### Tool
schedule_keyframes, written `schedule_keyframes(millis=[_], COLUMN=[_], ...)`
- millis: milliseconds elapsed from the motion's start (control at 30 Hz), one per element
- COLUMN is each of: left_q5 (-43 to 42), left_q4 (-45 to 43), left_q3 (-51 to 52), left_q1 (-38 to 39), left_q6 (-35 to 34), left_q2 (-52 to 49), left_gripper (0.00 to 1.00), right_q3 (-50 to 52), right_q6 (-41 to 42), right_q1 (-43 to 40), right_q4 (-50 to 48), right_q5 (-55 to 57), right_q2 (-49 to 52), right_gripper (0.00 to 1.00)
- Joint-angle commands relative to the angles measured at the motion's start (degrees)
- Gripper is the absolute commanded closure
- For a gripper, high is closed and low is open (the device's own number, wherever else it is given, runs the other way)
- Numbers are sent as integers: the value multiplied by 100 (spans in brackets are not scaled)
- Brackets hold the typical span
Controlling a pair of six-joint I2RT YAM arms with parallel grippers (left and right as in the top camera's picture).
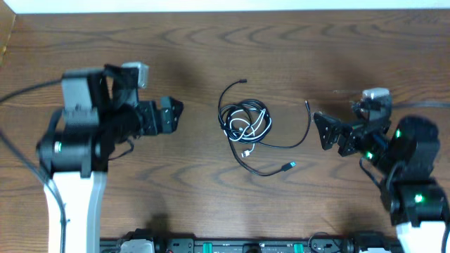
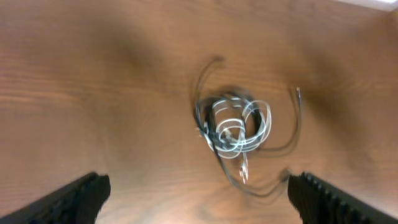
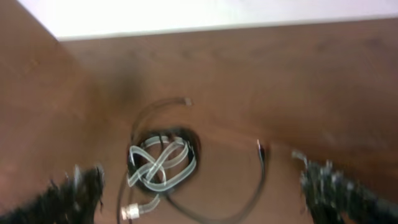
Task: Untangle cables
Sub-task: 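Reach the left gripper into the tangled black and white cables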
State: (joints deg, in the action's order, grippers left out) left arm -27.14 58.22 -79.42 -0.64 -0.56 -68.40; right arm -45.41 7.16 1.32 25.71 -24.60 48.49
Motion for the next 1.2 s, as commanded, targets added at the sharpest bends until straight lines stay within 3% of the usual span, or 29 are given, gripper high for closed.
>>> schedule_keyframes(millis=[0, 100, 233, 367, 600, 700, 800, 1100, 1133, 1167], left_q5=[-92, -247, -374, -374, -372, -372, -369, -289, -289, -286], left_q4=[13, 24, -81, -129, -656, -916, -1123, -1165, -1169, -1187], left_q3=[-546, -546, -527, -522, -520, -520, -520, -520, -520, -520], left_q1=[249, 249, 354, 863, 1805, 2006, 2210, 2264, 2275, 2282], left_q6=[-37, -457, -455, 116, 1047, 1357, 2288, 2450, 2452, 2452], left_q2=[-695, -1014, -1386, -2004, -3501, -3858, -4465, -5095, -5125, -5136], left_gripper=[4, 4, 4, 16, 31, 31, 31, 34, 38, 48], right_q3=[-1008, -1185, -1180, -1178, -1178, -1178, -1178, -1178, -1178, -1178], right_q6=[-168, -188, -190, -601, -603, -601, -599, -597, -597, -597], right_q1=[-26, -26, -26, -15, -15, -15, -15, -15, -15, -15], right_q4=[688, 575, 695, 761, 857, 859, 859, 859, 861, 859], right_q5=[-367, -282, -577, -752, -719, -699, -702, -699, -699, -702], right_q2=[785, 1169, 1287, 1388, 1484, 1486, 1486, 1486, 1486, 1486], right_gripper=[1, 1, 1, 13, 12, 10, 10, 9, 8, 8])
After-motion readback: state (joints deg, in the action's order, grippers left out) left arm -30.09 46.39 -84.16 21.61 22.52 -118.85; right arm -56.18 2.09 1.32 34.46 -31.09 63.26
